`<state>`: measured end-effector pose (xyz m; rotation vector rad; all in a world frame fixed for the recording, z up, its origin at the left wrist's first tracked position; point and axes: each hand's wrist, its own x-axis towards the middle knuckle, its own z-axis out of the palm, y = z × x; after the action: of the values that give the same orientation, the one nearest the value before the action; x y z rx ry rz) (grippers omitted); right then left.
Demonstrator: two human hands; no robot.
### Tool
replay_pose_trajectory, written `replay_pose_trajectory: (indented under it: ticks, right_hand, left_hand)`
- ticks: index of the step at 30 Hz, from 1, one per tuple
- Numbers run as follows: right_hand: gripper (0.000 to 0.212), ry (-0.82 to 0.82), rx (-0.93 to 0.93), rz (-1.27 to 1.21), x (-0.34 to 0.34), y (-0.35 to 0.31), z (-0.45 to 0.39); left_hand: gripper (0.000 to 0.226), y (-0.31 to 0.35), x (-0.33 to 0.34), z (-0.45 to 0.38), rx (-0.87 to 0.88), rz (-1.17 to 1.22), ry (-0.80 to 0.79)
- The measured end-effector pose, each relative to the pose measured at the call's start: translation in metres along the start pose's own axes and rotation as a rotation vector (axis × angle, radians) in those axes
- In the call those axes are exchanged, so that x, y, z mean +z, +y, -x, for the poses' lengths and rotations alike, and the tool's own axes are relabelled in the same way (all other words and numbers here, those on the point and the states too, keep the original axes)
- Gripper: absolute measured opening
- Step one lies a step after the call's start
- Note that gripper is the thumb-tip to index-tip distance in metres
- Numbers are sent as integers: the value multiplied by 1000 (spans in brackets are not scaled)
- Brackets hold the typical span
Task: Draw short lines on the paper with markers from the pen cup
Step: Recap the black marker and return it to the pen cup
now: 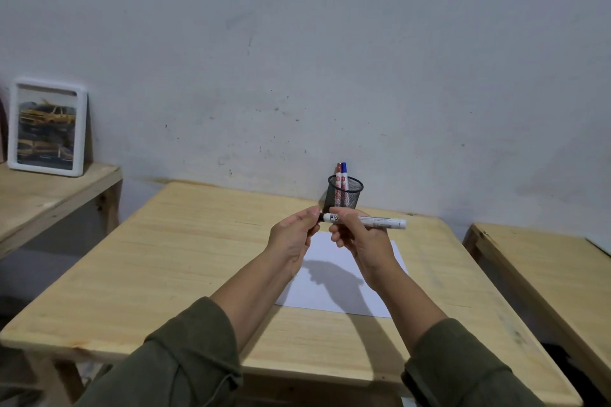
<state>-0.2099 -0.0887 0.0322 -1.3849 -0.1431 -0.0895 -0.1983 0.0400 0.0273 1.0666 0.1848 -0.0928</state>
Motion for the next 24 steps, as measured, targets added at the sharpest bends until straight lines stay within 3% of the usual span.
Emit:
replay_pose_trajectory:
  ticks: [4, 9, 11, 15, 16, 20, 24]
  right_hand:
    - [19, -143, 27, 61, -9, -2, 5]
    - [58, -309, 164, -181, -32, -18, 0]
    - [55, -332, 204, -199, -40, -24, -6]
    - [10, -223, 137, -7, -46, -27, -30]
    - [9, -177, 120, 39, -48, -28, -40]
    - [28, -18, 7, 108, -62, -38, -88]
    - [76, 94, -110, 314, -71, -45, -134]
  left_hand:
    - [12, -2, -2, -4, 13, -11, -26]
    - [9, 16, 6, -27, 27, 49, -10]
    - [13, 21, 15, -35, 31, -1, -58]
    - [11, 33, 44, -51, 98, -171, -146]
    - [14, 37, 50, -57, 118, -230, -144]
    - [29, 44, 60, -95, 228, -559, -32]
    - [44, 40, 58, -130, 262, -803, 51]
